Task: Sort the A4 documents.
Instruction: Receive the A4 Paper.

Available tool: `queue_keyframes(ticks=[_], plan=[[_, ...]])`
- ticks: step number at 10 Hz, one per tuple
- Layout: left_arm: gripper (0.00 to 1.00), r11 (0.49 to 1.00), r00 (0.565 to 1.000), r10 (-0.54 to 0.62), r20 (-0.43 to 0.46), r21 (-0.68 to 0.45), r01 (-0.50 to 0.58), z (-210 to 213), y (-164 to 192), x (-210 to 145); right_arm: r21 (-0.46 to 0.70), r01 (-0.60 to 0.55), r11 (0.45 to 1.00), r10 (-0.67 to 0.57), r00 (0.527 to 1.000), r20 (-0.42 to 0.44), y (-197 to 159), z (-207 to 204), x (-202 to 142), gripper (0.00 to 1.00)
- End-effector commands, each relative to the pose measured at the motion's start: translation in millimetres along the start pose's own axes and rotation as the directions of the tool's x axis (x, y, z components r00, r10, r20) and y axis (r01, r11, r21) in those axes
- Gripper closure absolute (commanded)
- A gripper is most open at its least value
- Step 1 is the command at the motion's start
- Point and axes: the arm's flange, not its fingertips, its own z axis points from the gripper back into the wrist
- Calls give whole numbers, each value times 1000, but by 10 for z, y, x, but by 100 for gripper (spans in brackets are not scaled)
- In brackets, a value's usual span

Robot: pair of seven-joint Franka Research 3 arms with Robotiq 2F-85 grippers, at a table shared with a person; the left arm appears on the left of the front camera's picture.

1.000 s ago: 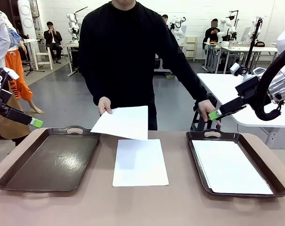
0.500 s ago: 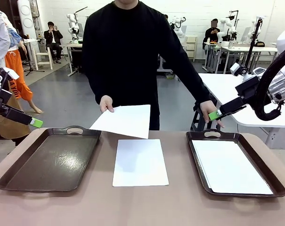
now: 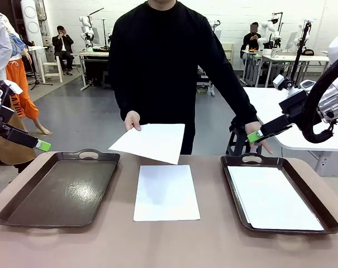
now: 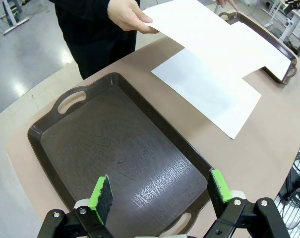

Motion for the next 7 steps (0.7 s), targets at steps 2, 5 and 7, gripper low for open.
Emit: queue_keyframes(ticks=[2, 5, 7], plan=[[0, 1000, 1000, -12, 13, -15, 12, -22, 31, -18, 127, 157, 979, -167, 983, 77, -273, -265, 88, 0], [0, 1000, 1000, -12, 13, -15, 12, -22, 31, -18, 291, 323, 901, -360, 929, 82, -324, -1009, 17, 0], [0, 1000, 1000, -12, 13, -15, 12, -22, 31, -18, 425, 382, 821, -487, 856, 171, -389, -1336, 24, 0]])
